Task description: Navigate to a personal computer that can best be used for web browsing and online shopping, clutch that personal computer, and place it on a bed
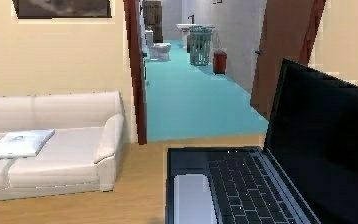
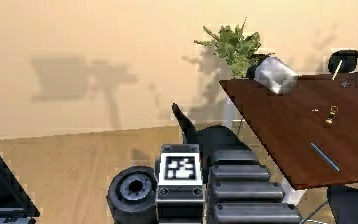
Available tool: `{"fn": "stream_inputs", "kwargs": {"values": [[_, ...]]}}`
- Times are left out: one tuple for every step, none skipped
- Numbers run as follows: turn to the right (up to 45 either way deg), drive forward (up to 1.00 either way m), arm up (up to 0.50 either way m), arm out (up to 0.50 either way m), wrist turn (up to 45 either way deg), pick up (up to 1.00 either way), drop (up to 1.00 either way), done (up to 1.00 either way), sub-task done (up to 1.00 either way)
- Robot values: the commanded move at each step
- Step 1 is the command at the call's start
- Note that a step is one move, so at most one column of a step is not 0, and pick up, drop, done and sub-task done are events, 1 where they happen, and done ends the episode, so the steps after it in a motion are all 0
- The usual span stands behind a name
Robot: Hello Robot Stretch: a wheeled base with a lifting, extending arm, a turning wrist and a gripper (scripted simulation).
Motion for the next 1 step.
{"fn": "stream_inputs", "kwargs": {"values": [[0.0, 1.00, 0.00, 0.00, 0.0, 0.00, 0.00, 0.00, 0.00]]}}
